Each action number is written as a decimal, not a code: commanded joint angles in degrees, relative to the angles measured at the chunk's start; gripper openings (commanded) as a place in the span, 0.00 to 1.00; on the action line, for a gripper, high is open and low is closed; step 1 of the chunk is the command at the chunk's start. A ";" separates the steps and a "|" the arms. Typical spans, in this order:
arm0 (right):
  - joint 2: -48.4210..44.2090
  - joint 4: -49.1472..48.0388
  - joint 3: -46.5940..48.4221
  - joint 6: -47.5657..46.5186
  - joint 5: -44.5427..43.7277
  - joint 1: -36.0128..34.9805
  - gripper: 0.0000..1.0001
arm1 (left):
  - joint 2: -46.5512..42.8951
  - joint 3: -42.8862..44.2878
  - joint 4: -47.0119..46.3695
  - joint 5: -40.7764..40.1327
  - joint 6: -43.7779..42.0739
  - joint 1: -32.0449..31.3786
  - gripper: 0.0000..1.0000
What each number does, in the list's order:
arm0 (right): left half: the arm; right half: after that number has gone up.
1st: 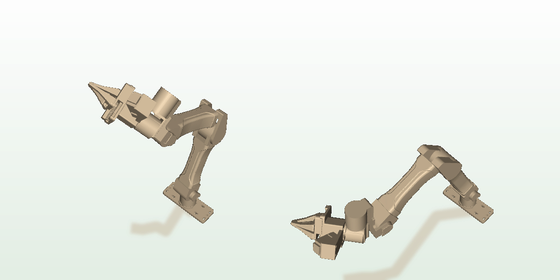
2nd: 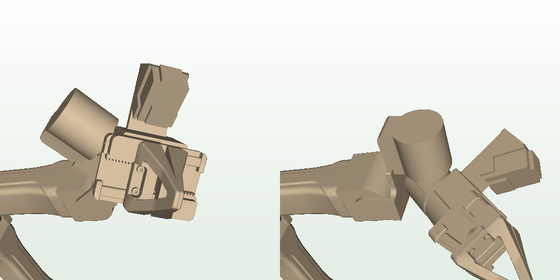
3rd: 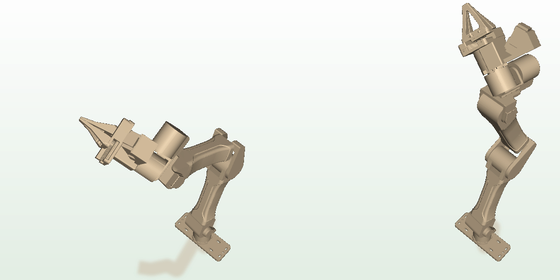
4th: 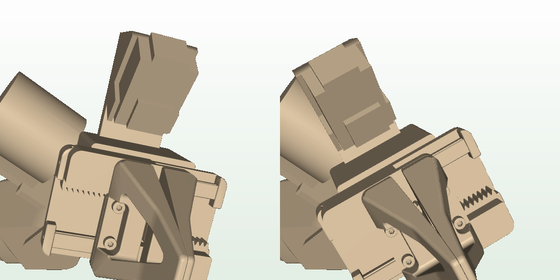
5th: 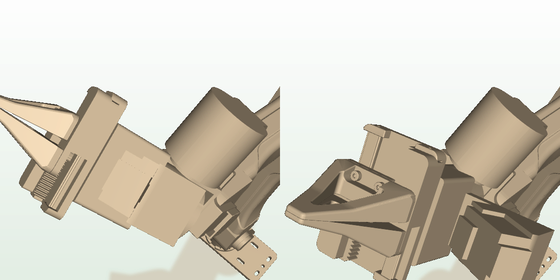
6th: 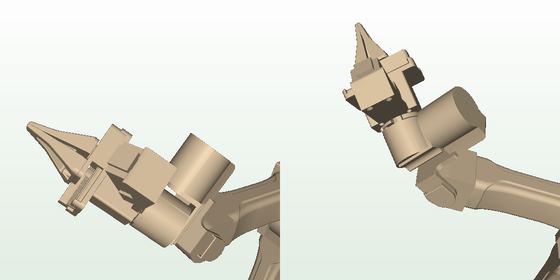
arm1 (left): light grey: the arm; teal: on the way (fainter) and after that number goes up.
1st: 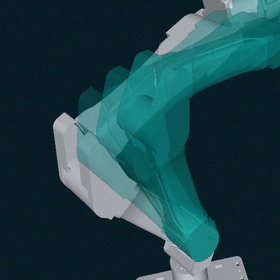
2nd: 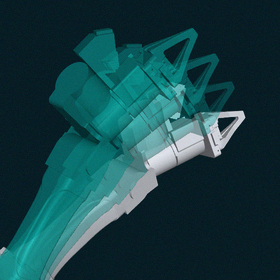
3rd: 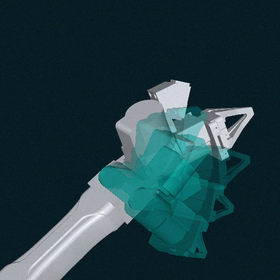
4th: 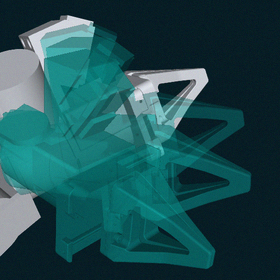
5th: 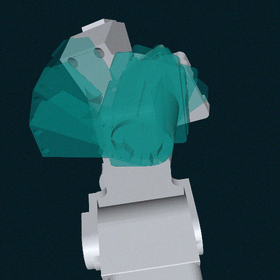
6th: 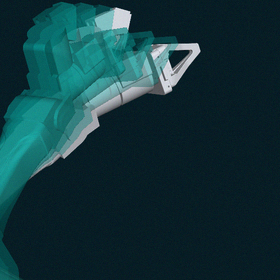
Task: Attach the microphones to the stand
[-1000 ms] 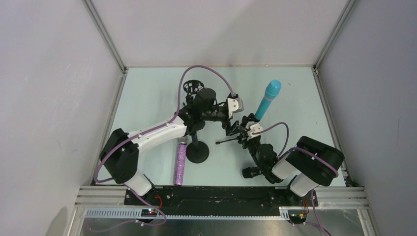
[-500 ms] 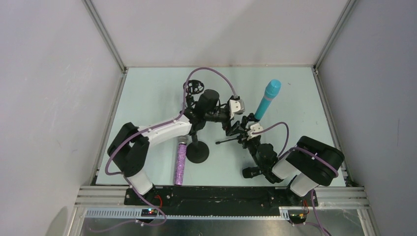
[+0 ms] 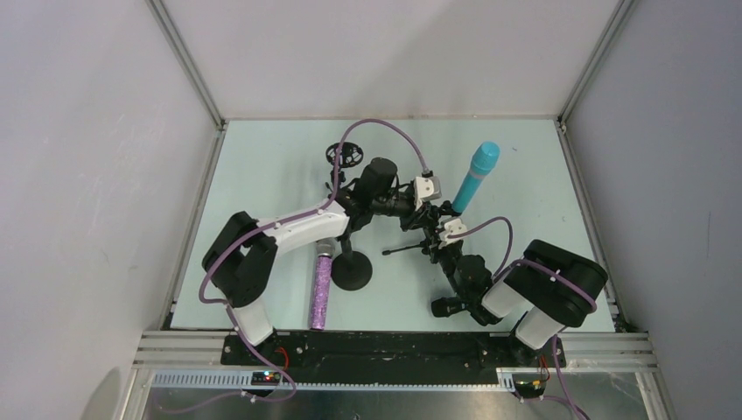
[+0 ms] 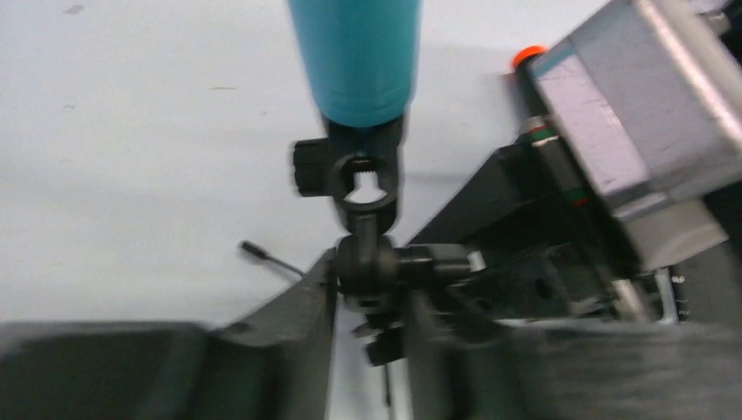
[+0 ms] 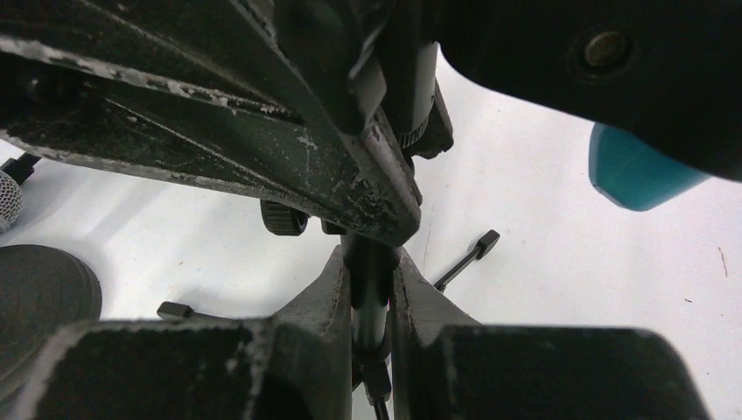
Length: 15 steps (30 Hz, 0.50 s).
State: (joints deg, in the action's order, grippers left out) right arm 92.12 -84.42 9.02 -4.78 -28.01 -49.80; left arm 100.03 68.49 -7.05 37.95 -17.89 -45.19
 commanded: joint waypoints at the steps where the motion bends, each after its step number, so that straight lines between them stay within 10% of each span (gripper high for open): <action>1: 1.14 -2.24 1.35 -0.41 0.48 -0.37 0.00 | 0.54 3.06 -1.89 2.25 0.38 -0.29 0.21; 5: 1.57 -2.24 1.36 -0.21 -0.01 -0.32 0.00 | -0.25 2.81 -1.90 3.81 -0.19 -0.27 0.01; 15: 1.26 -2.24 0.72 -0.88 1.57 0.33 0.00 | -3.61 2.45 -2.22 8.20 0.61 -0.26 0.00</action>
State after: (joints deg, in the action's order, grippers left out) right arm 93.10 -85.25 9.17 -4.62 -28.05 -49.76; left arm 100.25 68.79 -6.13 39.88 -17.06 -45.12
